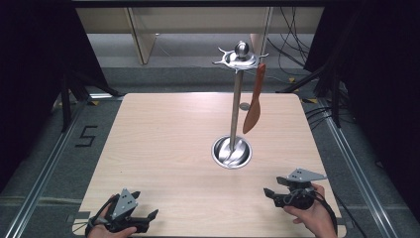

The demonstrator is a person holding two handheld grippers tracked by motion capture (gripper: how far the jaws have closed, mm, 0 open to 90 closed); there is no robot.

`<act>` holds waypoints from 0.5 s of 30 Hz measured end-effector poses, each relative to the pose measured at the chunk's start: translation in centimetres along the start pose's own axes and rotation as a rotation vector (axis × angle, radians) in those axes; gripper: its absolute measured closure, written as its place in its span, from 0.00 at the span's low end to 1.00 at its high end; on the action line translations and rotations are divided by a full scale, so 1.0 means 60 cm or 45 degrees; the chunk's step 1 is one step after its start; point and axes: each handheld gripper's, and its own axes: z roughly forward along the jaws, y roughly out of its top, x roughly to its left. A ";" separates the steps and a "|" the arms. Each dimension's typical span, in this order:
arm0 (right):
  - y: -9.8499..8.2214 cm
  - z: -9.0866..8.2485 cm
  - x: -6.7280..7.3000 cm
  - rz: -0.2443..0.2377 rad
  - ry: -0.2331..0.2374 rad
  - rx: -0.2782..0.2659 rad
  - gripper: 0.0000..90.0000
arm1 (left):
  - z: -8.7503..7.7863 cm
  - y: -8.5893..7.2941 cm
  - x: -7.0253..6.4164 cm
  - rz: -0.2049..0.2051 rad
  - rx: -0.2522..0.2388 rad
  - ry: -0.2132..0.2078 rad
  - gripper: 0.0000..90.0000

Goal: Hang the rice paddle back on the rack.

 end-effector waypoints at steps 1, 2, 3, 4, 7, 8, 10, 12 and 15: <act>-0.003 0.001 0.004 0.031 0.000 -0.003 0.37 | -0.001 0.000 0.002 0.016 0.011 -0.001 0.17; -0.005 0.000 0.004 0.044 -0.006 -0.001 0.37 | -0.002 0.000 0.003 0.026 0.025 0.011 0.17; -0.006 -0.001 0.002 0.029 -0.003 0.007 0.37 | 0.001 -0.001 -0.001 -0.021 -0.009 0.004 0.17; -0.008 0.000 0.003 0.036 0.003 -0.006 0.37 | 0.002 -0.001 -0.002 -0.032 -0.015 0.000 0.17; -0.012 -0.003 0.003 0.052 -0.001 -0.019 0.37 | -0.001 0.000 0.000 -0.009 0.022 0.000 0.17; -0.014 -0.005 0.004 0.062 0.002 -0.020 0.37 | 0.000 0.000 -0.001 -0.020 -0.003 -0.006 0.17; -0.016 -0.009 0.000 0.016 -0.014 -0.022 0.37 | -0.001 0.000 0.002 0.008 0.008 0.007 0.17; -0.020 -0.009 0.002 0.046 -0.006 -0.031 0.37 | 0.000 0.000 0.001 -0.003 -0.011 0.003 0.17; -0.026 -0.013 0.004 0.071 -0.001 -0.019 0.37 | -0.003 0.001 0.003 0.022 0.023 0.012 0.17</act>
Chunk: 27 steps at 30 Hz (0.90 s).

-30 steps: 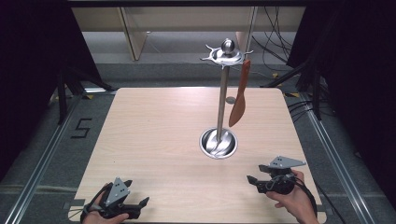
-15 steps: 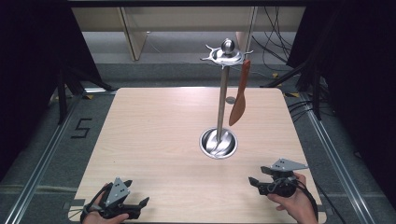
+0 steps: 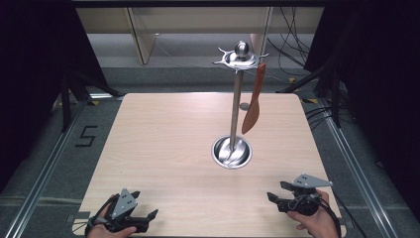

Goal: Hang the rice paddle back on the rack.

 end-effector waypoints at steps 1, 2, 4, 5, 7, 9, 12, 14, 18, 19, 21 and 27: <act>-0.002 0.000 0.001 0.013 -0.004 -0.013 0.36 | 0.003 -0.001 -0.002 -0.018 -0.027 0.000 0.17; -0.002 0.000 -0.004 -0.023 -0.004 -0.018 0.36 | 0.001 -0.001 0.000 0.010 -0.003 0.003 0.17; -0.006 -0.003 0.002 0.023 -0.003 0.001 0.36 | 0.003 -0.001 -0.003 -0.019 -0.003 0.007 0.17; -0.008 -0.003 0.002 0.020 -0.005 -0.008 0.36 | 0.002 -0.001 -0.005 -0.036 -0.007 -0.017 0.17; -0.009 -0.003 -0.001 -0.023 0.001 -0.008 0.36 | 0.002 0.000 -0.003 -0.006 -0.009 -0.014 0.17; -0.010 -0.004 -0.001 -0.030 -0.014 -0.011 0.36 | 0.002 -0.001 -0.005 -0.037 -0.009 -0.015 0.17; -0.012 -0.007 0.003 0.000 -0.003 -0.019 0.36 | 0.001 0.000 -0.001 -0.001 0.001 0.005 0.17; -0.013 -0.007 0.000 -0.027 -0.002 -0.022 0.36 | 0.002 -0.001 -0.002 -0.015 -0.008 -0.001 0.17; -0.017 -0.008 0.002 -0.018 0.000 -0.012 0.36 | 0.003 -0.001 -0.003 -0.021 -0.003 0.006 0.17; -0.019 -0.008 0.005 0.004 0.000 -0.009 0.36 | 0.002 -0.001 -0.005 -0.038 -0.011 -0.009 0.17; -0.020 -0.008 0.007 0.008 0.000 -0.005 0.36 | 0.003 -0.001 -0.003 -0.021 -0.009 0.002 0.17; -0.022 -0.009 0.001 -0.031 -0.015 -0.006 0.36 | 0.002 0.000 -0.002 -0.010 -0.015 -0.012 0.17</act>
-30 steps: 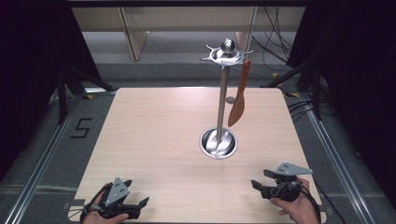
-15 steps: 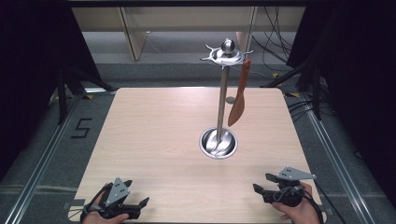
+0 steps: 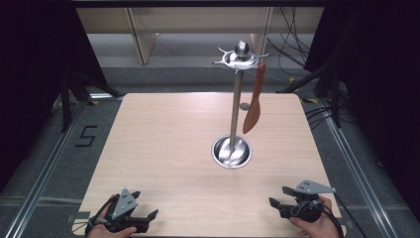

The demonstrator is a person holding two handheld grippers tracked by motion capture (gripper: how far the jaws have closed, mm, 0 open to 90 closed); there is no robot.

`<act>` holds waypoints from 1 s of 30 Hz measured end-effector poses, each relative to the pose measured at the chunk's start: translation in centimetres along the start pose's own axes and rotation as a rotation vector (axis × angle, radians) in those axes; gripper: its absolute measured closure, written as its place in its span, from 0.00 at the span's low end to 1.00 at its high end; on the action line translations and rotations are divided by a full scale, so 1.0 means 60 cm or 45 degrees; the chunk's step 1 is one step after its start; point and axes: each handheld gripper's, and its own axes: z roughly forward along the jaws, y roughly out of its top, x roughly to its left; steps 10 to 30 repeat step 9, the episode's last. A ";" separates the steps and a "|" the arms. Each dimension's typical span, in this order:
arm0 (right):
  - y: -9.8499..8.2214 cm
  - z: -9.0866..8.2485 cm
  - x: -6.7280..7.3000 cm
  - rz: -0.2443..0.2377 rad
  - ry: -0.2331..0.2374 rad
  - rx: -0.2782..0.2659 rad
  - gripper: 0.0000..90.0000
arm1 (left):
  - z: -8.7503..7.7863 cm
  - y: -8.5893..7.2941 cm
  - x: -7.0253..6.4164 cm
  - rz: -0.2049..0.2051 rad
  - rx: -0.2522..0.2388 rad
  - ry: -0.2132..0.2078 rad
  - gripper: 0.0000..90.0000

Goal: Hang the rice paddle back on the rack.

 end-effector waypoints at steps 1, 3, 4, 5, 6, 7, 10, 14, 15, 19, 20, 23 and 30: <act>0.000 0.000 0.000 0.009 -0.006 0.003 0.36 | -0.001 0.000 0.000 0.007 0.007 -0.001 0.17; -0.001 0.000 0.000 0.017 0.008 -0.009 0.36 | 0.000 -0.001 0.000 -0.010 0.017 0.005 0.17; -0.001 -0.001 0.000 0.019 0.011 -0.011 0.36 | -0.001 -0.001 0.000 -0.005 0.016 0.011 0.17; -0.001 -0.001 0.000 0.019 0.009 -0.012 0.36 | 0.000 -0.001 0.000 -0.005 0.014 0.010 0.17; -0.001 -0.001 0.000 0.019 0.008 -0.011 0.36 | -0.001 0.000 0.000 -0.003 0.009 0.004 0.17; -0.001 -0.001 0.000 0.016 0.008 -0.002 0.36 | -0.001 0.000 0.001 0.013 0.012 -0.001 0.17; 0.001 -0.002 0.006 0.061 0.018 0.012 0.36 | 0.000 -0.001 0.002 0.017 0.026 0.014 0.17; 0.001 -0.002 0.006 0.061 0.018 0.012 0.36 | 0.000 -0.001 0.002 0.017 0.026 0.014 0.17; 0.001 -0.002 0.006 0.061 0.018 0.012 0.36 | 0.000 -0.001 0.002 0.017 0.026 0.014 0.17; 0.001 -0.002 0.006 0.061 0.018 0.012 0.36 | 0.000 -0.001 0.002 0.017 0.026 0.014 0.17; 0.001 -0.002 0.006 0.061 0.018 0.012 0.36 | 0.000 -0.001 0.002 0.017 0.026 0.014 0.17; 0.001 -0.002 0.006 0.061 0.018 0.012 0.36 | 0.000 -0.001 0.002 0.017 0.026 0.014 0.17; 0.001 -0.002 0.006 0.061 0.018 0.012 0.36 | 0.000 -0.001 0.002 0.017 0.026 0.014 0.17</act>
